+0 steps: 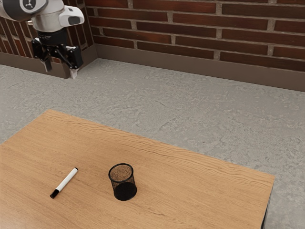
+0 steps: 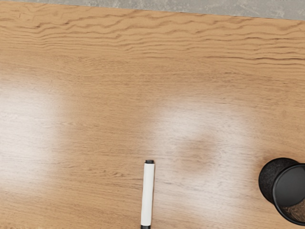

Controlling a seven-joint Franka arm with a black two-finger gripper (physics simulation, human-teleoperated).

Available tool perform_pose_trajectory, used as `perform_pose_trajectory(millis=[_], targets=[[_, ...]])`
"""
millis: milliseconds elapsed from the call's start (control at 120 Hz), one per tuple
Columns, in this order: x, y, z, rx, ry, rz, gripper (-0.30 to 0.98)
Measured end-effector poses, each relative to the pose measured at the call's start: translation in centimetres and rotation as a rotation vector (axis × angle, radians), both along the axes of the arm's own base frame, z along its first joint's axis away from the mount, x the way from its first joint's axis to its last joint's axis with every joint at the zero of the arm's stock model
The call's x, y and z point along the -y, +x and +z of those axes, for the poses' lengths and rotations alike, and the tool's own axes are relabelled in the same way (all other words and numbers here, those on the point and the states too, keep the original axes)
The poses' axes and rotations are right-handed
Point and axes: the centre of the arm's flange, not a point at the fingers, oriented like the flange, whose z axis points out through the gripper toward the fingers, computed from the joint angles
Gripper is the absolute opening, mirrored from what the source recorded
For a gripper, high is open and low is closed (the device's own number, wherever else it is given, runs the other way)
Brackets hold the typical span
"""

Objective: Put the marker into the pen holder.

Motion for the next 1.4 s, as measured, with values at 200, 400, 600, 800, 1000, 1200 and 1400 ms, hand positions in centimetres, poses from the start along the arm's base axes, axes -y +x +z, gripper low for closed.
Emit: perform_pose_trajectory(millis=[200,400,600,800,1000,1200,1400], targets=[[-1.4,-0.5,-1.6,-0.012,0.009,0.06,0.68],[-5.3,-1.8,-11.7,-0.158,-0.014,0.158,0.69],[-6.0,-3.0,-21.7,-0.184,-0.034,0.185,0.69],[-7.7,-3.3,-29.0,-0.147,-0.047,0.186,0.69],[-7.9,-5.9,-35.5,-0.096,-0.07,0.152,0.69],[-7.3,-6.2,-38.4,-0.044,-0.072,0.089,0.69],[-7.0,-6.0,-39.7,-0.026,-0.067,0.034,0.69]])
